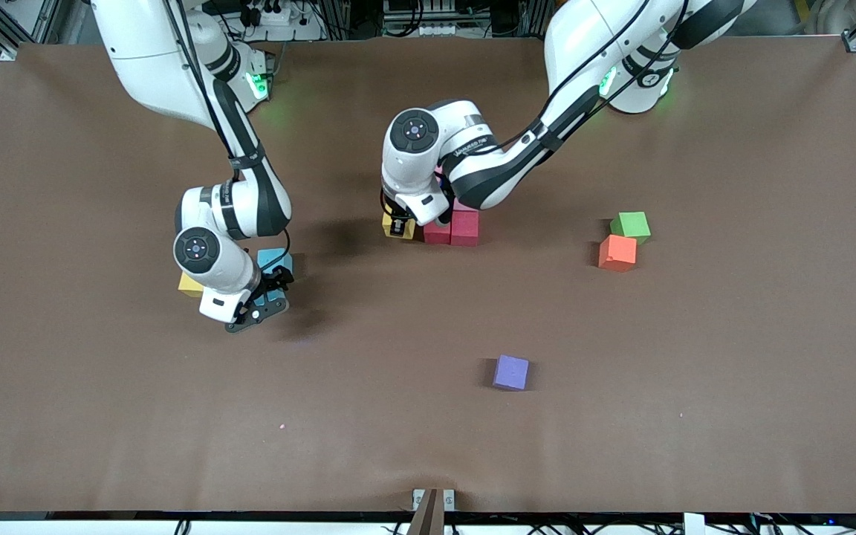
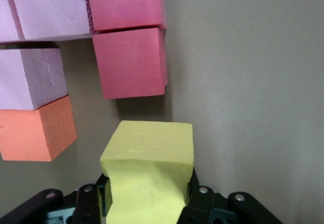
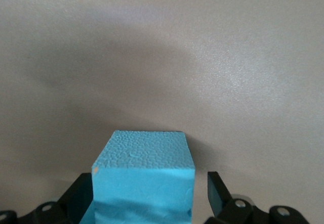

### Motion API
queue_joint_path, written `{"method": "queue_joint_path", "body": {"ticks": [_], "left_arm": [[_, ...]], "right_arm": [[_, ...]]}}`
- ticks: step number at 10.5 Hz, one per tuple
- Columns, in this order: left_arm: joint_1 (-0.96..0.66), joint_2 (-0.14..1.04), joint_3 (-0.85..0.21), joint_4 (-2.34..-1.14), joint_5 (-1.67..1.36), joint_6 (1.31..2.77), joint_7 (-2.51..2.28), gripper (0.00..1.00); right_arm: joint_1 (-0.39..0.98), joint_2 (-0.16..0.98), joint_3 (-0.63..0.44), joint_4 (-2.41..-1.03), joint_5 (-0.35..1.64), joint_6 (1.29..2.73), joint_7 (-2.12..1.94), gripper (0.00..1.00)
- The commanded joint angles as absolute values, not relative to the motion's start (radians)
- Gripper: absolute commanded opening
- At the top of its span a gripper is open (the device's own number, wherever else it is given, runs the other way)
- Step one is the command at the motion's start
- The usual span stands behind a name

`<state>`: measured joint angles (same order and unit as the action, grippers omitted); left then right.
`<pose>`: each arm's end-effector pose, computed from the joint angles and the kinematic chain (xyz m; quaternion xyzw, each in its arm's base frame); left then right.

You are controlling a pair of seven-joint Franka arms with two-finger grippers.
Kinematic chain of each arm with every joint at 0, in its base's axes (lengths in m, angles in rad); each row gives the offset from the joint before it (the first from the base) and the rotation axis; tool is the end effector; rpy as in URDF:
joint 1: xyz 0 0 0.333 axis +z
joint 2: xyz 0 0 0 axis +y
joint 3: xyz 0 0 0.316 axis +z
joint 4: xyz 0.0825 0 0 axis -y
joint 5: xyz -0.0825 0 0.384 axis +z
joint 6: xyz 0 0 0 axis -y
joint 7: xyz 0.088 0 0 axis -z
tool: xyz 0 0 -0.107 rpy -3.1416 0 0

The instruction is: Form number 2 with 11 blocks

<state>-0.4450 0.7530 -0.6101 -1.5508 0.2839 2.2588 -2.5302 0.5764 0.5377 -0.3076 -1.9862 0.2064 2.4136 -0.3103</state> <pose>0.4182 -0.5743 0.2727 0.7440 0.6609 -0.0940 0.0291 0.5788 0.1639 0.1950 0.9736 0.2248 -0.0381 0.0124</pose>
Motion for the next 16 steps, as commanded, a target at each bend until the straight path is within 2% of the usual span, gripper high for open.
{"method": "queue_joint_path", "body": {"ticks": [1, 4, 5, 8, 9, 12, 14, 16], "left_arm": [[-0.457, 0.776, -0.597, -1.535, 0.23, 2.29, -2.543, 0.4], [-0.454, 0.788, -0.585, -1.546, 0.233, 2.335, -2.586, 0.4], [-0.457, 0.788, -0.581, -1.549, 0.233, 2.335, -2.591, 0.4], [-0.457, 0.808, -0.58, -1.561, 0.241, 2.342, -2.602, 0.4], [-0.457, 0.808, -0.58, -1.568, 0.242, 2.353, -2.602, 0.4], [-0.459, 0.807, -0.571, -1.603, 0.247, 2.388, -2.612, 0.4], [-0.451, 0.799, -0.565, -1.641, 0.247, 2.43, -2.615, 0.4], [-0.451, 0.799, -0.563, -1.646, 0.248, 2.431, -2.617, 0.4]], "right_arm": [[0.575, 0.499, -0.301, -2.025, 0.26, 2.427, -0.34, 1.0], [0.577, 0.502, -0.302, -2.022, 0.265, 2.427, -0.348, 1.0], [0.577, 0.503, -0.302, -2.02, 0.265, 2.427, -0.348, 0.94], [0.571, 0.503, -0.302, -2.014, 0.265, 2.425, -0.347, 0.5], [0.569, 0.502, -0.301, -2.011, 0.267, 2.424, -0.341, 0.45], [0.577, 0.499, -0.301, -1.987, 0.268, 2.402, -0.333, 0.45], [0.577, 0.497, -0.302, -1.933, 0.267, 2.318, -0.305, 0.45], [0.578, 0.499, -0.302, -1.914, 0.268, 2.304, -0.301, 0.45]]}}
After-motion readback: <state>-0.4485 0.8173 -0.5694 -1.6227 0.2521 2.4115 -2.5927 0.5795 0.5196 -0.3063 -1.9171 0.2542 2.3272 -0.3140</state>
